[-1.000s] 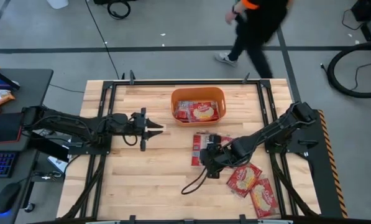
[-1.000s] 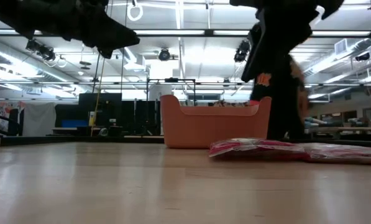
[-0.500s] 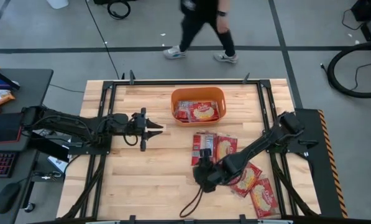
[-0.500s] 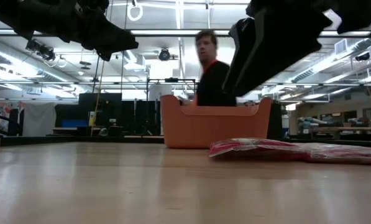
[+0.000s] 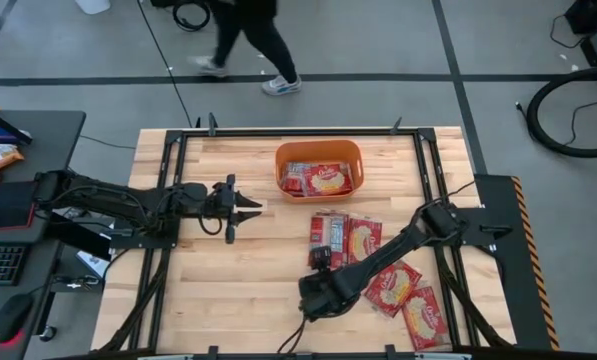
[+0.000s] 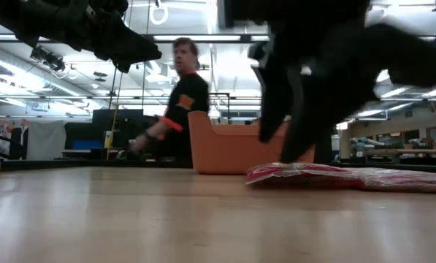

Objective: Sort popcorn bags into baskets
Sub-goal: Put the red popcorn bag into the orange bin

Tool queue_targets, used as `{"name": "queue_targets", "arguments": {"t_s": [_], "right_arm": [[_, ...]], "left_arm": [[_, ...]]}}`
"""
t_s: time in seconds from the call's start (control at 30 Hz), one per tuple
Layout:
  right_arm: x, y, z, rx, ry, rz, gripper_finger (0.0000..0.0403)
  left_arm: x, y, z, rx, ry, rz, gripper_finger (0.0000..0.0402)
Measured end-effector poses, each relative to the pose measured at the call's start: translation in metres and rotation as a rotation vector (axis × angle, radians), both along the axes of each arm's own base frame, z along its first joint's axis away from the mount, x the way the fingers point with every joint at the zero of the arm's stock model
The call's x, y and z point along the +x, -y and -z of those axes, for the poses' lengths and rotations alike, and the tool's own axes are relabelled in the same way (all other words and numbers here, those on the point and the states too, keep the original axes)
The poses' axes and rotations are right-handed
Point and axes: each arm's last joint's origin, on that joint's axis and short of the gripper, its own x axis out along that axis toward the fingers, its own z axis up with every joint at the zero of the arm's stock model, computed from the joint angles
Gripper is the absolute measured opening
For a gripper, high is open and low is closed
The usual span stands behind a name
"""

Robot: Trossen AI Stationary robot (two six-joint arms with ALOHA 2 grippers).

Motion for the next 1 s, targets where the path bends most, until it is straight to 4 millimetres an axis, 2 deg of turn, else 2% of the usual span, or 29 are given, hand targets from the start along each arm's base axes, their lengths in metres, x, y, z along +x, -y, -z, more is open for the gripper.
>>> {"name": "queue_targets", "arguments": {"t_s": [0.17, 0.33, 0.6, 0.87, 0.93, 1.0], "right_arm": [[-0.006, 0.005, 0.018, -0.116, -0.080, 0.047, 0.0244], [-0.013, 0.010, 0.021, -0.191, -0.087, 0.071, 0.0212], [-0.019, 0.014, 0.030, -0.224, -0.118, 0.071, 0.0132], [-0.019, 0.014, 0.029, -0.242, -0.115, 0.069, 0.0022], [-0.017, 0.013, 0.023, -0.236, -0.123, 0.061, 0.0008], [-0.014, 0.012, 0.015, -0.232, -0.122, 0.060, 0.0011]], "left_arm": [[0.000, 0.000, 0.001, 0.000, -0.009, 0.000, 0.0094], [0.000, 0.000, 0.001, 0.000, -0.009, -0.001, 0.0094], [0.000, 0.000, 0.001, 0.000, -0.014, -0.001, 0.0094], [0.000, 0.000, 0.001, 0.000, -0.016, 0.000, 0.0094], [0.000, 0.000, 0.002, 0.001, -0.020, -0.001, 0.0094], [0.000, 0.000, 0.002, 0.001, -0.023, -0.001, 0.0094]]}}
